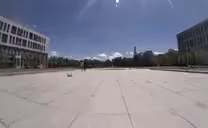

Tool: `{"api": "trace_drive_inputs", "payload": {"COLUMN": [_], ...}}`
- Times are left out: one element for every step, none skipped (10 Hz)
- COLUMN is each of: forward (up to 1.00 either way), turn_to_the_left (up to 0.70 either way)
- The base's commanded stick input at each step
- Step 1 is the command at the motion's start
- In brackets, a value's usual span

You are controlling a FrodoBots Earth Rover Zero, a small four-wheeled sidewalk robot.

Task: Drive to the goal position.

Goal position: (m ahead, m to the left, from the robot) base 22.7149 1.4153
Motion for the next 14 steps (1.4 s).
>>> {"api": "trace_drive_inputs", "payload": {"forward": [0.7,0.7,0.7,0.7,0.7,0.7,0.7,0.7,0.7,0.7,0.7,0.7,0.7,0.7], "turn_to_the_left": [0.0,0.0,0.0,0.0,0.0,0.0,0.0,0.0,0.0,0.0,0.0,0.0,0.0,0.0]}}
